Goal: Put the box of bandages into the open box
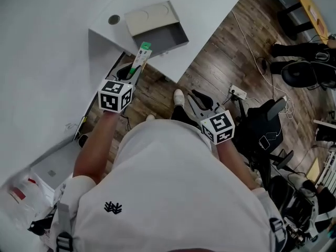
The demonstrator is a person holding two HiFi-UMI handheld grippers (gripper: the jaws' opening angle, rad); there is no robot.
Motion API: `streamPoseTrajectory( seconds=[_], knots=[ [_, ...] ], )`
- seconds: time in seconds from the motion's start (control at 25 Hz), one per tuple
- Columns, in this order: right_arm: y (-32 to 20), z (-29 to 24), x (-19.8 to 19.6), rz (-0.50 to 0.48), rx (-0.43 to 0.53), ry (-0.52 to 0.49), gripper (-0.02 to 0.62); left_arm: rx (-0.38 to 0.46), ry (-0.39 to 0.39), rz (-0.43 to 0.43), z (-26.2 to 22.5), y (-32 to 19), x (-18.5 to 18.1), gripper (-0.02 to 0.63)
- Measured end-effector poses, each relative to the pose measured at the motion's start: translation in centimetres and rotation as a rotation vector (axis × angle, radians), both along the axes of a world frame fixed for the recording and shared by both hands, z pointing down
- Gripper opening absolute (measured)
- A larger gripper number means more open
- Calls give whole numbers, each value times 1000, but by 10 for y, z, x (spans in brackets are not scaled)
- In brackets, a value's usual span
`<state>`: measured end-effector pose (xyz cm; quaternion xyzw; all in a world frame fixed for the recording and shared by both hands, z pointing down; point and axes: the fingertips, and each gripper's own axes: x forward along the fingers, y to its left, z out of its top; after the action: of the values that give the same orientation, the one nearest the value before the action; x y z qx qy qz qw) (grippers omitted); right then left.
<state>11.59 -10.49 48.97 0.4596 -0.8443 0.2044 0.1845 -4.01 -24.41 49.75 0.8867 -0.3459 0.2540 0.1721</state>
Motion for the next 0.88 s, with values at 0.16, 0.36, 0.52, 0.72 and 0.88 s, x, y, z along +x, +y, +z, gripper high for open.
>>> streamPoseTrajectory(
  seconds=[0.16,0.36,0.52,0.72,0.88],
  knots=[
    [-36,-4,25,-39,13,-6,69,3,-37,-41,7,-29,14,94],
    [-61,-1,54,-68,9,-16,69,7,-80,-56,20,-54,40,94],
    [-78,3,72,-88,4,-21,69,0,-111,-69,34,-71,51,94],
    [-94,9,95,-103,1,-26,69,-4,-170,-74,58,-85,60,94],
    [-106,12,107,-112,-5,-26,69,-16,-222,-76,78,-93,58,94]
  ],
)
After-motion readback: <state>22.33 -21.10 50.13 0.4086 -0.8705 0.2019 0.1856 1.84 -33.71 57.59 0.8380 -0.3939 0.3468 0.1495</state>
